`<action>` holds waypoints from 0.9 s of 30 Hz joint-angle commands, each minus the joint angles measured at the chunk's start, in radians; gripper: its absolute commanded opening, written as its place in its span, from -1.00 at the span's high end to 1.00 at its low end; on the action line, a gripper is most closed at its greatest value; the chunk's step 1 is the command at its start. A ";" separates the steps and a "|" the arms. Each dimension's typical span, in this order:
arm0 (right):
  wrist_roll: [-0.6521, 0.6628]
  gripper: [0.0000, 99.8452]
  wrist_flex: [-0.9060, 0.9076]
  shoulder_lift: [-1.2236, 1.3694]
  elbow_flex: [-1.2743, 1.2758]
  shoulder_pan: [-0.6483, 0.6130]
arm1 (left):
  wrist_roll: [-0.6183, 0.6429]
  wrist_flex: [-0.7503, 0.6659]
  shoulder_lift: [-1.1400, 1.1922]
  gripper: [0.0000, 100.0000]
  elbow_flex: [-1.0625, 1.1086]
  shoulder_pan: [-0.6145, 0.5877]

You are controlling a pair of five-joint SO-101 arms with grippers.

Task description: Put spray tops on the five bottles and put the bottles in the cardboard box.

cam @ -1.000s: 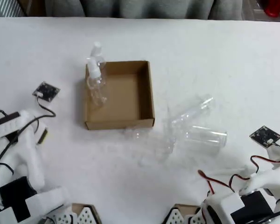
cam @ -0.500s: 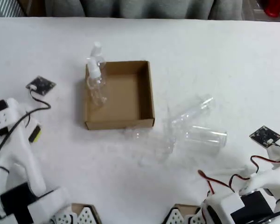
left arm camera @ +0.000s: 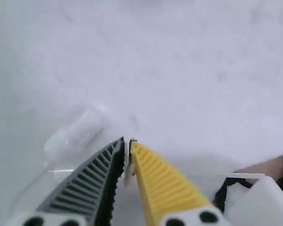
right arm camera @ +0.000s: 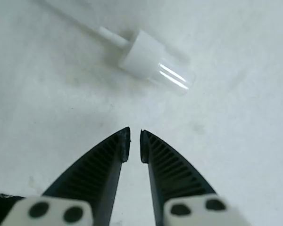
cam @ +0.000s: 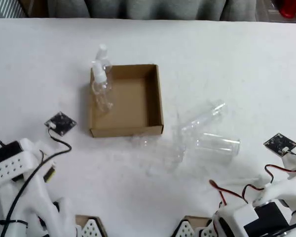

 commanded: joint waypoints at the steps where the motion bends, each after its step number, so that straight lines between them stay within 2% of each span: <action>1: -0.011 0.97 -0.002 -0.004 -0.003 0.001 | -0.012 -0.101 -0.035 0.96 0.038 -0.010; 8: -0.011 0.97 -0.002 -0.004 -0.003 0.005 | -0.006 -0.158 -0.019 0.96 0.060 -0.010; 11: -0.011 0.97 -0.002 -0.004 -0.003 0.005 | -0.005 -0.198 0.074 0.96 0.049 -0.012; 20: -0.011 0.97 -0.002 -0.004 -0.003 0.002 | -0.009 -0.256 0.456 0.96 -0.196 -0.108; 27: -0.011 0.97 -0.001 -0.004 -0.003 0.001 | -0.003 -0.259 0.645 0.96 -0.382 -0.137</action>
